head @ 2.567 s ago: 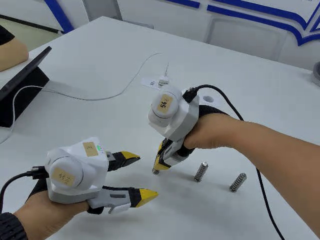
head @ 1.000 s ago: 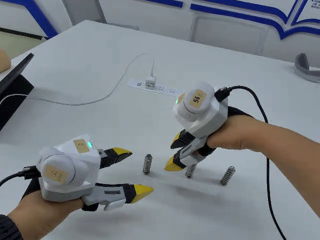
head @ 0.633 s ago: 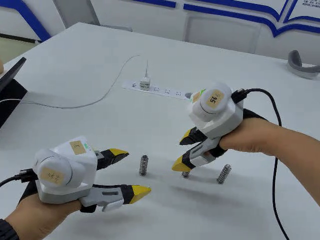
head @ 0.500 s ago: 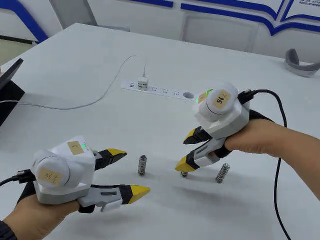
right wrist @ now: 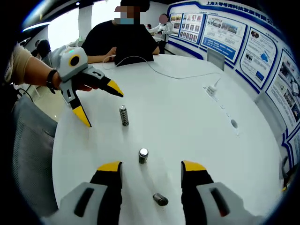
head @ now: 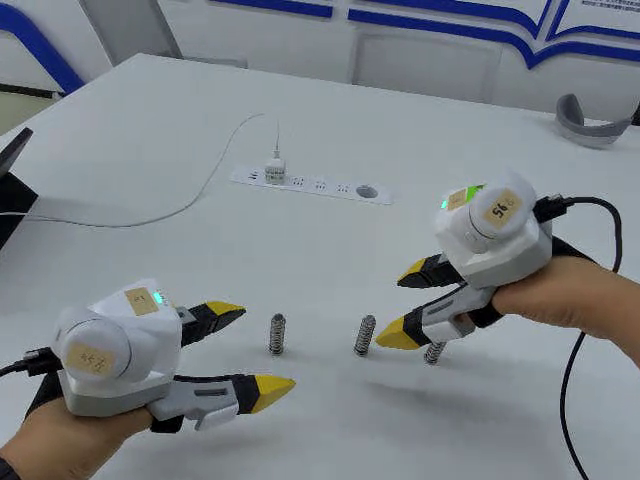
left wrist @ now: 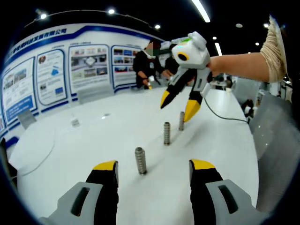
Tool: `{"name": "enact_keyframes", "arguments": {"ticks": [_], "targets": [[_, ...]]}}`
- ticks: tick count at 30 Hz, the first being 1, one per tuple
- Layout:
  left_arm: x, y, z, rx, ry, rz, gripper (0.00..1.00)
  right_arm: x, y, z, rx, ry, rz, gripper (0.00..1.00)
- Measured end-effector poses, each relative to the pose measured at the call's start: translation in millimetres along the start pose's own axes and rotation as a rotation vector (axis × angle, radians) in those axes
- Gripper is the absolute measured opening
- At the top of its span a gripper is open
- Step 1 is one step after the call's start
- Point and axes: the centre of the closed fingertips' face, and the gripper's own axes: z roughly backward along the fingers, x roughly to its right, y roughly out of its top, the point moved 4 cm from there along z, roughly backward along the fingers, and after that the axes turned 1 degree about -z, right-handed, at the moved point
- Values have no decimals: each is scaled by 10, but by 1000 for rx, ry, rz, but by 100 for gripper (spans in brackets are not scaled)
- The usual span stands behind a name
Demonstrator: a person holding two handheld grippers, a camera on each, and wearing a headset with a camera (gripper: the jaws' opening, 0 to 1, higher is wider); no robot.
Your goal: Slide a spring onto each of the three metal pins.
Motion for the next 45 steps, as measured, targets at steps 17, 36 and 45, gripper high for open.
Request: {"name": "enact_keyframes", "arguments": {"ticks": [17, 36, 45], "targets": [[30, 15, 10, -4, -6, 0, 64, -51, -365, 289, 82, -83, -90, 57], [49, -13, 48, -7, 4, 12, 66, -181, -651, 453, 145, -146, -151, 62], [56, -45, 82, -10, 12, 18, 67, -210, -700, 494, 164, -165, -174, 62]]}}
